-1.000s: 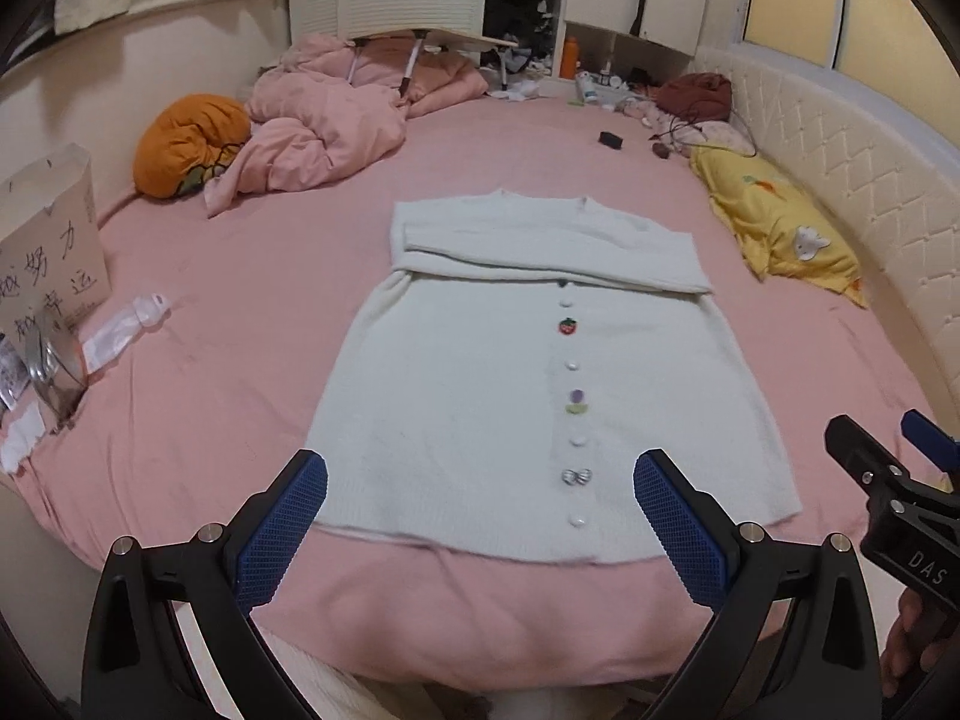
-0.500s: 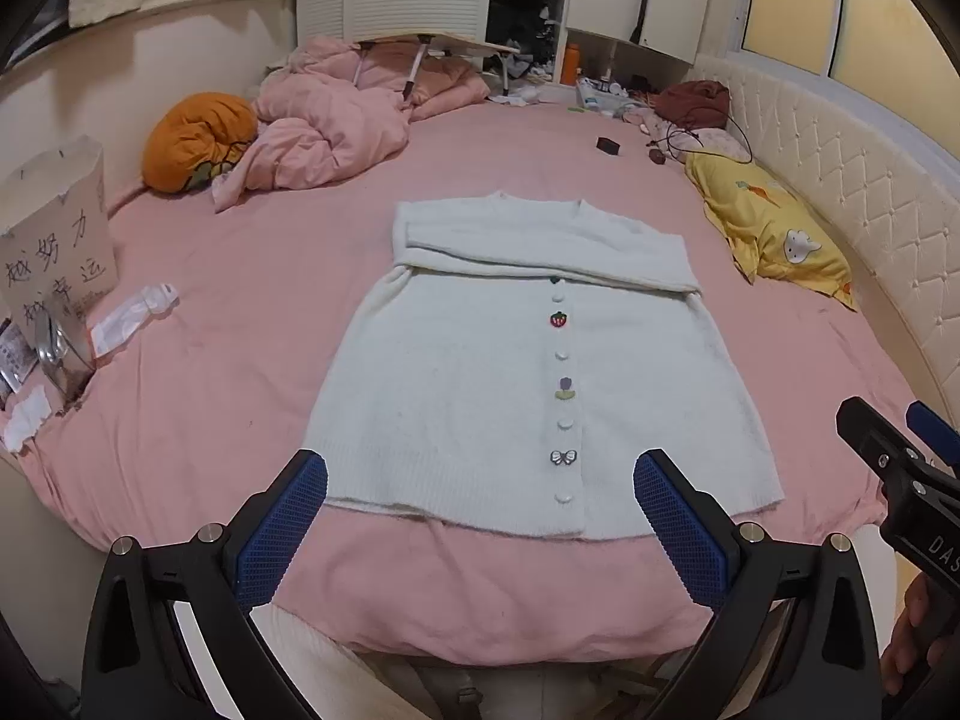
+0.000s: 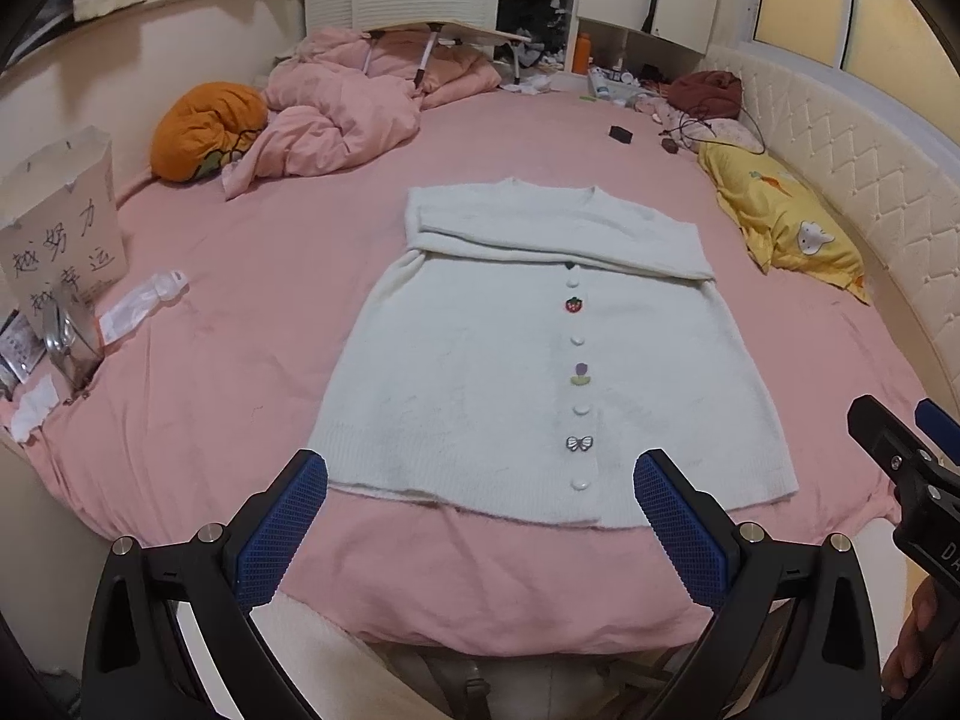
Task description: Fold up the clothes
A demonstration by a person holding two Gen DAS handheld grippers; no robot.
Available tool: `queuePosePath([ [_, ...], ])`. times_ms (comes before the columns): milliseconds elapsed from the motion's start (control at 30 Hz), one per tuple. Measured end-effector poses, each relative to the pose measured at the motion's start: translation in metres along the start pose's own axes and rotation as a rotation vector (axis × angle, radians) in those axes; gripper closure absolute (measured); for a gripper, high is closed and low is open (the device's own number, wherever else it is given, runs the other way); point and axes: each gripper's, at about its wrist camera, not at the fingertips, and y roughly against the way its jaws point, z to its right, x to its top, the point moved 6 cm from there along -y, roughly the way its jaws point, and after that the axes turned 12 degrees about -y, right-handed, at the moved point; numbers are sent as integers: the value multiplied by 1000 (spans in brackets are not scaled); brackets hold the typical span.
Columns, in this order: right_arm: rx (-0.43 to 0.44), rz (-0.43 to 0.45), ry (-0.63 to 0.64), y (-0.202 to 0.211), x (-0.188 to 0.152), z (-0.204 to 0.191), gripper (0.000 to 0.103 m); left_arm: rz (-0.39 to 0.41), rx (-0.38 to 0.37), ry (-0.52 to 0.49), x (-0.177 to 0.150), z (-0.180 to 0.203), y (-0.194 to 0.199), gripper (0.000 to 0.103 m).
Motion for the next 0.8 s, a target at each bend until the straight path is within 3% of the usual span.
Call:
queuePosePath([
  [300, 4, -31, 11, -15, -5, 3, 0, -32, -16, 0, -5, 0, -17, 1],
  [467, 92, -80, -14, -39, -5, 19, 0, -48, -211, 48, -11, -13, -46, 1],
  [533, 129, -138, -47, -57, -6, 34, 0, -70, -243, 86, -18, -33, -64, 1],
  [633, 156, -261, -114, -91, -9, 69, 0, -193, -284, 160, -35, -78, -102, 1],
  [800, 257, -511, -382, -158, -21, 140, 0, -320, -421, 285, -60, -124, -154, 1],
])
